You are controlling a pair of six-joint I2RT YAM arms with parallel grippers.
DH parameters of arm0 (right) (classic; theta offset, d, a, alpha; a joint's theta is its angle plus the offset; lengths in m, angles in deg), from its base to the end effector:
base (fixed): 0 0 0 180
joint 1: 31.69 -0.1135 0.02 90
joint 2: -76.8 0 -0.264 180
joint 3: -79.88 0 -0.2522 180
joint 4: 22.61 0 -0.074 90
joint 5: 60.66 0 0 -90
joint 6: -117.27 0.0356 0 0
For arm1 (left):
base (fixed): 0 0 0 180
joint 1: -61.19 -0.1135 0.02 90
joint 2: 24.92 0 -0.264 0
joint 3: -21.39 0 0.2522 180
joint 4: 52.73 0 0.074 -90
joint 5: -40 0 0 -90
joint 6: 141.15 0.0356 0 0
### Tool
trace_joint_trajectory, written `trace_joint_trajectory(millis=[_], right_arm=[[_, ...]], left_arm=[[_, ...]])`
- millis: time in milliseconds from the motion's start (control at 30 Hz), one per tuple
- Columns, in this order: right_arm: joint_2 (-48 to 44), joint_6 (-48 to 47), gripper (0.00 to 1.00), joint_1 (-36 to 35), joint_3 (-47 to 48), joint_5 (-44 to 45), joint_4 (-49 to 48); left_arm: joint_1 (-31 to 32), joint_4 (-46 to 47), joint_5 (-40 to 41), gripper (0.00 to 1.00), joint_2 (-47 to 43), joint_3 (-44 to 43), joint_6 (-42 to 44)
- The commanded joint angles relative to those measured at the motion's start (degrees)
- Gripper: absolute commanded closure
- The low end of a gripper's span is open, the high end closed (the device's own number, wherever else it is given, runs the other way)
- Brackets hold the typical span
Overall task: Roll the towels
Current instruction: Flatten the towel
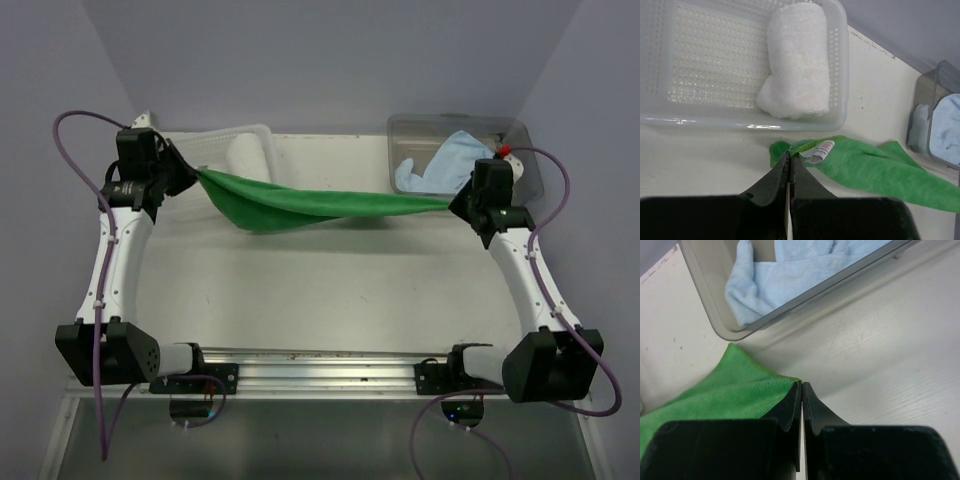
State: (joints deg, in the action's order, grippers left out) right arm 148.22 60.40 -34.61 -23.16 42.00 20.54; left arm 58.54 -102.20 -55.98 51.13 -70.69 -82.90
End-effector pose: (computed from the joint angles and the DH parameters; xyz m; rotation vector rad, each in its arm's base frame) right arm 0.2731 0.0061 0.3217 0.6915 2.0996 0.1032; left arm 0.2899 0.0097 0.3791 -0.5856 2.0987 -0.4045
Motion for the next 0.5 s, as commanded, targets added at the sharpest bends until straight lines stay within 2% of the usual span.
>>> trace_joint_trajectory(millis=[0,333,433,467], right_arm=[[-2.9,-1.0,1.00,2.5,1.1,-0.1,1.9],[-8.3,-1.3,1.00,2.7,1.4,-1.2,4.0],[-8.2,-1.5,1.00,2.7,0.4,-1.2,3.4],[-7.7,-1.3,1.00,2.7,0.4,-1.1,3.0]], left_arm=[[-2.7,-2.0,-4.4,1.00,-0.9,-0.4,2.1],[-4.7,-4.5,-9.4,1.00,-0.1,-3.6,2.0],[-4.7,-3.0,-11.8,1.00,2.9,-4.7,1.8],[-4.0,-2.0,-11.9,1.00,6.4,-6.6,1.6]])
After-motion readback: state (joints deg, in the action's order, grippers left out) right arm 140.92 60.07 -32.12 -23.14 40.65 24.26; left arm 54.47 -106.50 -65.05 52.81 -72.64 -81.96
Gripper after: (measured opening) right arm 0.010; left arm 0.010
